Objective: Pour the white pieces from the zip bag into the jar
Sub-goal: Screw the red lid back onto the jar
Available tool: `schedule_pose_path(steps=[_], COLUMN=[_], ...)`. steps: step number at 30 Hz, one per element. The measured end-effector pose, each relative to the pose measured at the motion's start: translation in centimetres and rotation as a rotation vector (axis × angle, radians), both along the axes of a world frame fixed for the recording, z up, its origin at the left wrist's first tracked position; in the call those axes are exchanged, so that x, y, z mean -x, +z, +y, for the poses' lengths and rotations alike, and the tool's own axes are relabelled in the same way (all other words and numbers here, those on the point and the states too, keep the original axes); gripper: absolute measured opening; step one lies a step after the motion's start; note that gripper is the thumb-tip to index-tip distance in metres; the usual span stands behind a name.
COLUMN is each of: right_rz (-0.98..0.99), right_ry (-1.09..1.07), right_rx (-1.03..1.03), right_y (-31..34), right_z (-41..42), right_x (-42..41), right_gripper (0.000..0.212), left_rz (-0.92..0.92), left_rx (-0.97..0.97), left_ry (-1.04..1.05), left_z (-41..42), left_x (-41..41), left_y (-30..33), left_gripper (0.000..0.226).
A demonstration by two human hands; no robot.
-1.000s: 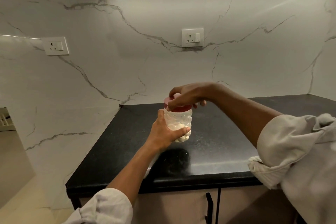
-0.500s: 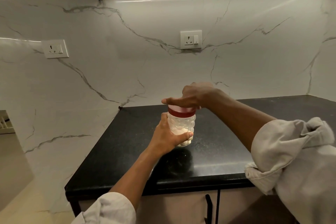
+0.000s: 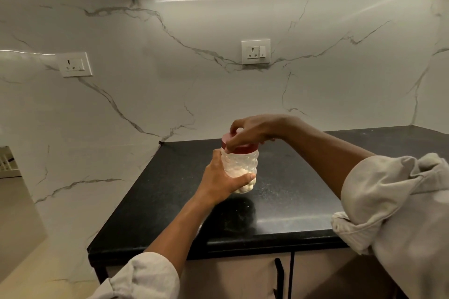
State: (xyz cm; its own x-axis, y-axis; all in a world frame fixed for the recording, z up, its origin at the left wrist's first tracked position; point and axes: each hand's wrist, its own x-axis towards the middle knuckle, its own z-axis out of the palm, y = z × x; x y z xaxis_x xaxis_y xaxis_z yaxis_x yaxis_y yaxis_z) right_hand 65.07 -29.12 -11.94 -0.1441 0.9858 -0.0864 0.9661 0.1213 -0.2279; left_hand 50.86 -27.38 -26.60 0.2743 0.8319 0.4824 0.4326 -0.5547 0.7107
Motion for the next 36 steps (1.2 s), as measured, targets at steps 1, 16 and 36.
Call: schedule_pose_path(steps=[1,16,36], right_rz=[-0.054,0.047,-0.004], right_ry=[-0.041,0.074,-0.045], right_rx=[-0.079,-0.154,-0.157], right_y=[-0.5,-1.2,-2.1], right_z=[0.1,0.5,0.4], right_x=[0.2,0.4,0.3], right_gripper=[0.073,0.079,0.096], left_rz=[0.002,-0.080,-0.061], left_rx=[0.003,-0.019,-0.075], left_ry=[0.002,0.048,0.066], left_z=[-0.1,0.2,0.4], left_x=[-0.2,0.1,-0.3], left_y=[-0.1,0.1,-0.9], left_gripper=[0.084,0.086,0.091])
